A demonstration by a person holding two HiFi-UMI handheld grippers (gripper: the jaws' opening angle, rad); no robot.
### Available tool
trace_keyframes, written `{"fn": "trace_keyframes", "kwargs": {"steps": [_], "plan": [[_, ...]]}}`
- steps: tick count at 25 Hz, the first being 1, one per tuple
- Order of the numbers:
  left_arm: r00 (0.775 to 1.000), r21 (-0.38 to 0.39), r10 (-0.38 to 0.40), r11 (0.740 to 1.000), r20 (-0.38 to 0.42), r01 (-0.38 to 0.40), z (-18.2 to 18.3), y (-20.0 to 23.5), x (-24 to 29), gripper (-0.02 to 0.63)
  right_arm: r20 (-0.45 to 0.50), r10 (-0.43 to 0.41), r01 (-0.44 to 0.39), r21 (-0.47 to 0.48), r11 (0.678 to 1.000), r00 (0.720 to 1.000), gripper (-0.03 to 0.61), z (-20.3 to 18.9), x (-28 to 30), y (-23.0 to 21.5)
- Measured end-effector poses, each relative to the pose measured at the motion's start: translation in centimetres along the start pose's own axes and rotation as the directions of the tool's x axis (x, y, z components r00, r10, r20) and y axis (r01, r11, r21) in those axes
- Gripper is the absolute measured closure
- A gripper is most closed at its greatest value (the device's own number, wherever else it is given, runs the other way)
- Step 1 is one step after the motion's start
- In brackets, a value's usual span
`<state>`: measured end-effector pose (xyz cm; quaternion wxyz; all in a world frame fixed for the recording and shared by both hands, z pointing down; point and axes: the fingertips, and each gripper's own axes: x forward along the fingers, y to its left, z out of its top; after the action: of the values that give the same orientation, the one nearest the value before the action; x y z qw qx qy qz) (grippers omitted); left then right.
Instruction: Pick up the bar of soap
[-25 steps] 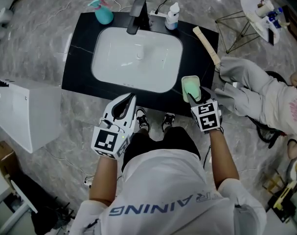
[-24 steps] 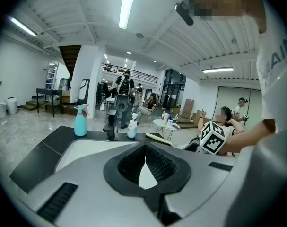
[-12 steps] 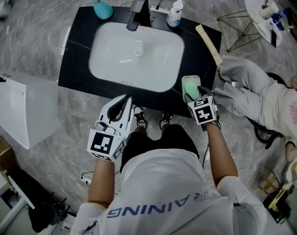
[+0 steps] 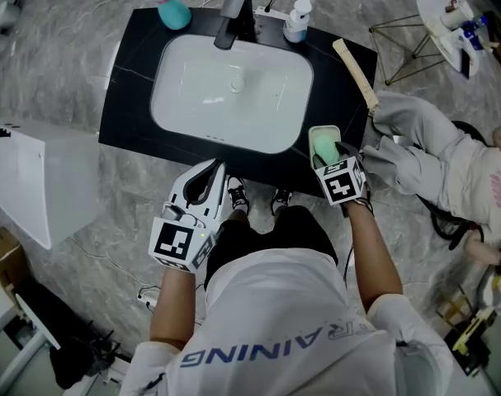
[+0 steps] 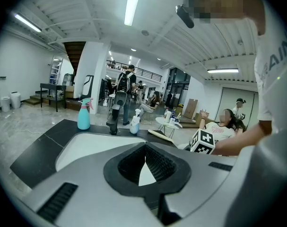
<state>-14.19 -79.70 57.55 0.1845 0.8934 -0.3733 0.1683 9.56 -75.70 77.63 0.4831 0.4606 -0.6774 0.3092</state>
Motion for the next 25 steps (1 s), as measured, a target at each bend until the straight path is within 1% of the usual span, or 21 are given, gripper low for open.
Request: {"fn": "trace_keyframes", "kwargs": {"steps": [4,6,7,16,21,25], "plan": [[1.000,-0.004,-0.006,1.000,-0.001,0.006,-0.2,-0.4,0.0,0.611,-0.046,-0.015,0.014,-0.015,1.000,0.999,0.330,-0.2,0.1,-0.3],[1.000,-0.007,-0.006,1.000,-0.003,0.006,-0.5,-0.4,0.0,0.611,-0.043,-0.022,0.021,-0.024,0.999,0.999,0.328,-0.1,0.2,-0.4],[1.000,-0.010,-0.006,1.000,-0.003,0.006,-0.5,-0.5,-0.1,0.611,-0.031,-0.026,0.025,-0.029,0.999,0.999,0.321,0.0,0.2,-0.4],[1.000,-0.013,0.000,1.000,0.011,0.000,-0.1,-0.1,-0.6,0.611,0.054,-0.057,0.059,-0.034,0.998,0.997,0.321,0.5,-0.3,-0.1],[1.000,0.004,0.001,1.000,0.014,-0.002,0.4,0.2,-0.9,0.611,0.126,-0.064,0.066,-0.007,0.998,0.990,0.322,1.1,-1.8,-0.1],[1.000,0.022,-0.006,1.000,0.026,0.006,1.3,0.2,-0.9,0.611,0.199,-0.075,0.066,0.048,0.997,0.977,0.322,2.7,-4.2,-0.4]]}}
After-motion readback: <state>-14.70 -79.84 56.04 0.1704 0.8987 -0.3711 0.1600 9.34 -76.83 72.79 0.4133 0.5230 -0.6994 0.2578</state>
